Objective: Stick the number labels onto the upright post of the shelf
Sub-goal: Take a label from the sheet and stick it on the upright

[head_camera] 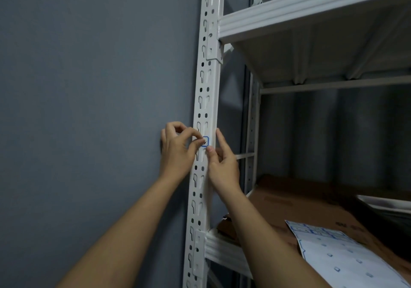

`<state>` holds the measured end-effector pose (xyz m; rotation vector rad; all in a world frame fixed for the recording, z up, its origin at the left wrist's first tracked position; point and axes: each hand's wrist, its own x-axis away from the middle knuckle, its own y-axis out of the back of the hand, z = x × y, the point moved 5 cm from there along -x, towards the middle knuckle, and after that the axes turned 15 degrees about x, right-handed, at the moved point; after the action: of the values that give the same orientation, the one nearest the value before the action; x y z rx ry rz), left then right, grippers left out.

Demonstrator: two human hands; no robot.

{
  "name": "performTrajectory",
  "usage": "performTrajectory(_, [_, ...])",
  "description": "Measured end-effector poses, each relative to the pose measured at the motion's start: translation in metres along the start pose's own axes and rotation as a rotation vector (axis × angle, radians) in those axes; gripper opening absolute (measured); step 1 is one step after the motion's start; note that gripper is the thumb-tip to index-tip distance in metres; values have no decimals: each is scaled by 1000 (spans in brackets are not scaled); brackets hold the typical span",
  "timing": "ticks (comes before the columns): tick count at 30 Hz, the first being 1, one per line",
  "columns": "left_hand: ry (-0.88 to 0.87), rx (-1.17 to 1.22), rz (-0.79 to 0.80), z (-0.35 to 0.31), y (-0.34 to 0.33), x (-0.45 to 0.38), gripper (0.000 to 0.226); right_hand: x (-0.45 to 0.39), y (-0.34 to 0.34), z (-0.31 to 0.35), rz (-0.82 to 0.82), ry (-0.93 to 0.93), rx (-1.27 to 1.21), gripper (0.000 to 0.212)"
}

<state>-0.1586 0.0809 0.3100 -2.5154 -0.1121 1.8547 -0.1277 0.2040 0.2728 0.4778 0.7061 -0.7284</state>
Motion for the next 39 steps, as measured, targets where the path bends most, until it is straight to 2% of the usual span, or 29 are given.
performTrajectory(7, [-9,81,-92,-1,3,4,4,2,-2,3,2,-21,8,51])
performTrajectory(17, [-106,-77,75,1,-4,-1,5,2,-1,1,18,-14,-1,51])
performTrajectory(23, [-63,-124,90,-2,-5,2,5,5,4,8,60,-3,-12,52])
performTrajectory(26, [-24,-96,45,-5,4,0,7,4,14,16,142,6,-47,52])
performTrajectory(30, [23,-62,12,-3,16,-1,4,-10,24,23,244,-48,58,42])
performTrajectory(35, [1,-106,45,-6,15,2,15,-27,30,36,137,29,234,16])
performTrajectory(39, [-119,-135,66,-10,9,9,13,-35,31,35,135,72,280,15])
